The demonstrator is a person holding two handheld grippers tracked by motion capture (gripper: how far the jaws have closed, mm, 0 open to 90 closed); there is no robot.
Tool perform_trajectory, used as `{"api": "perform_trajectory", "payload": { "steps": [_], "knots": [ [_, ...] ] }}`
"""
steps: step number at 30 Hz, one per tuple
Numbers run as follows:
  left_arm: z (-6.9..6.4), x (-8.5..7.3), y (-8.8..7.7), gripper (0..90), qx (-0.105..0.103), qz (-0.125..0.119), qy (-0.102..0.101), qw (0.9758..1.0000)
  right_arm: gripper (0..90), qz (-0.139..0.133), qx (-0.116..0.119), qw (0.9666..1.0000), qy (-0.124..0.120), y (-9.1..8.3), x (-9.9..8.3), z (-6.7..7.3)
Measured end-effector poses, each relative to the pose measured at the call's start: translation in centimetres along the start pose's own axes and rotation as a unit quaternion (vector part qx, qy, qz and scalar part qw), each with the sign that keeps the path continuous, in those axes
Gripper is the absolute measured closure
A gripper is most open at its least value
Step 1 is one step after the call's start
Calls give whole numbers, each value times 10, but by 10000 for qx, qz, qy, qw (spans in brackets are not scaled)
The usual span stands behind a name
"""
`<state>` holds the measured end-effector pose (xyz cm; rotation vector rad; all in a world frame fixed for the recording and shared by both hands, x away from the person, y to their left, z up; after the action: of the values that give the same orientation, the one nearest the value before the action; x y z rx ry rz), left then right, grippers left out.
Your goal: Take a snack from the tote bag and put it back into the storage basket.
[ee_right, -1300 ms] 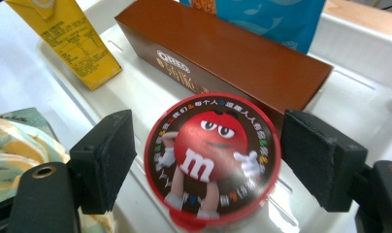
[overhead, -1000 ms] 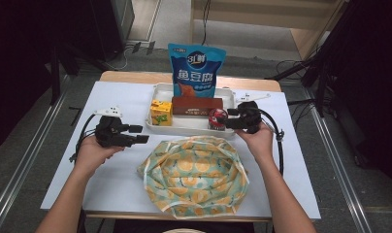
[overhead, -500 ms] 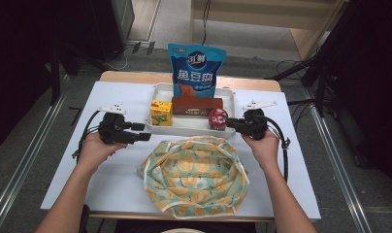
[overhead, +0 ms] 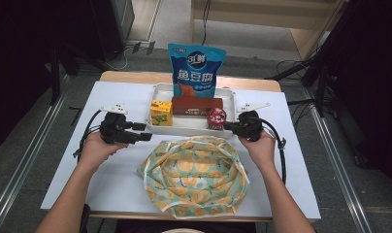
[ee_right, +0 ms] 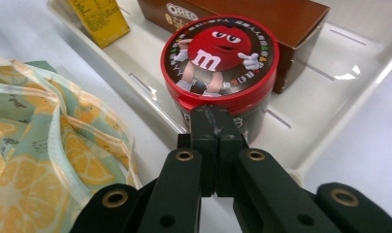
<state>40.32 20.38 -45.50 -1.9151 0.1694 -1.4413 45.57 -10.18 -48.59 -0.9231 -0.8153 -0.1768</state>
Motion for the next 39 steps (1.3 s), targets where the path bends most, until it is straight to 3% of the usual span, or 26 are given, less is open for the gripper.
{"api": "perform_trajectory", "payload": {
  "steps": [8, 18, 30, 39],
  "knots": [
    [-1, 0, 0, 407, -16, 12, 5, 10000, 892, -12, 100, 9999, -50, -1, 1, 6],
    [-1, 0, -2, 406, 5, -10, -10, 10000, 732, -58, 322, 9994, 75, -17, 3, 13],
    [2, 0, -5, 389, 34, -35, -68, 10000, 561, -119, 294, 9994, 114, -36, -3, 8],
    [5, -3, -7, 384, 18, -26, -160, 9999, 488, -236, 311, 9991, 159, -50, -11, 2]
  ]
}}
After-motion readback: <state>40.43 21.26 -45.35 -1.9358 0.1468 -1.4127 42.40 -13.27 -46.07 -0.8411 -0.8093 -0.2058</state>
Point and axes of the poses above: each handheld gripper's, and its own axes: y roughly forward along the jaws, x roughly out of its top, z roughly to its left, the point moved 9 cm from there along y, roughly forward along the jaws, and after that the axes turned 13 degrees about y, right-handed, at the moved point
